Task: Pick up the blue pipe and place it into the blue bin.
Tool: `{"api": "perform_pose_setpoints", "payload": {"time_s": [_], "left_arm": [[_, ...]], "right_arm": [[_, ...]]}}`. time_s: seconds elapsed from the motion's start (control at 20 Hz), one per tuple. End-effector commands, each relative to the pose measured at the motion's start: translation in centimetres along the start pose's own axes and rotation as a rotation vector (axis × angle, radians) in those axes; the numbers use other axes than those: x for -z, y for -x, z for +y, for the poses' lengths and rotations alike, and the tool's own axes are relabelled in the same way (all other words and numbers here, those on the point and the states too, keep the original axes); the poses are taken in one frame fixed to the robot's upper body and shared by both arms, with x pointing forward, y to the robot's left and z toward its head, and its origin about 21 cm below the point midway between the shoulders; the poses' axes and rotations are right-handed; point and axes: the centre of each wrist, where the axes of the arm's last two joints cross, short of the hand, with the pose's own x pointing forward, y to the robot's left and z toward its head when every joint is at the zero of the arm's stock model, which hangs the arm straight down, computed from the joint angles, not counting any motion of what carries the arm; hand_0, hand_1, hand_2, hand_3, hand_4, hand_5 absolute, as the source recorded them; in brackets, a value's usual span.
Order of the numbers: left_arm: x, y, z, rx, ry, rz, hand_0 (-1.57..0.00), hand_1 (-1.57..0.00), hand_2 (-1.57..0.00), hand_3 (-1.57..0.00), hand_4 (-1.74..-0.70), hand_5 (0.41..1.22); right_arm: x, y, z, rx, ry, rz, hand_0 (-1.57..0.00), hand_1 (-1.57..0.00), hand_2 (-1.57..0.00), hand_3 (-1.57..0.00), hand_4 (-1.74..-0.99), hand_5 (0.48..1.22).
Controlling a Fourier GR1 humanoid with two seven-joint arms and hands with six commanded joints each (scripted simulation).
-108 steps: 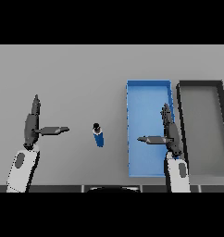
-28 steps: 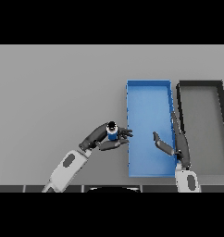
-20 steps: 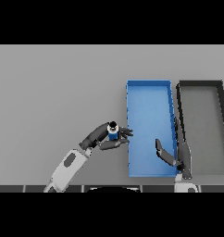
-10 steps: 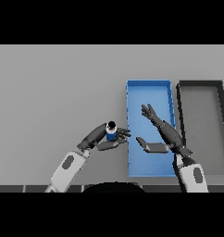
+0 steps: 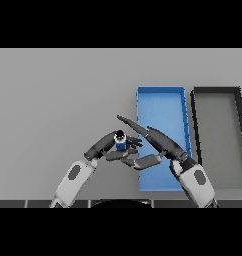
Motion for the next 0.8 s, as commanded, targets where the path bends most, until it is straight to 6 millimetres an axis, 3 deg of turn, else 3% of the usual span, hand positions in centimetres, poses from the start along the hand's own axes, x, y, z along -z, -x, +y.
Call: {"api": "perform_pose_setpoints", "payload": {"time_s": [0.0,0.25,0.4,0.5,0.6,0.75], "left_arm": [[0.1,0.1,-0.2,-0.014,0.009,0.01,-1.57,-1.57,-1.57,-1.57,-1.46,1.221],[-0.2,0.4,0.3,-0.007,-0.004,0.045,-1.57,-1.57,-1.57,-1.57,-1.47,1.221],[-0.1,0.4,0.2,0.006,-0.001,0.051,-1.57,-1.57,-1.57,-1.57,-1.47,1.221],[-0.4,0.4,0.0,-0.006,-0.001,0.038,-1.57,-1.57,-1.57,-1.57,-1.52,1.221],[-0.1,0.1,0.2,0.017,0.004,0.092,-1.57,-1.57,-1.57,-1.57,-1.59,1.221],[-0.1,-0.2,0.3,0.008,0.001,0.076,-1.57,-1.57,-1.57,-1.51,-1.66,1.221]], "right_arm": [[0.4,-0.3,-0.2,-0.016,-0.018,0.002,0.0,0.0,-0.05,0.0,-1.242,0.551],[2.9,-0.8,-0.1,-0.053,-0.084,0.041,-0.02,-0.03,-0.08,0.0,-1.186,0.521],[4.5,-0.8,-0.3,-0.065,-0.119,0.052,-0.07,-0.11,-0.17,-0.04,-1.204,0.497],[5.4,-0.9,-0.2,-0.064,-0.148,0.05,-0.32,-0.36,-0.38,-0.24,-1.278,0.485],[6.0,-0.6,0.0,-0.06,-0.165,0.037,-0.7,-0.7,-0.74,-0.6,-1.406,0.5],[6.3,-0.8,0.4,-0.026,-0.18,0.019,-1.13,-1.13,-1.15,-0.95,-1.551,0.596]]}}
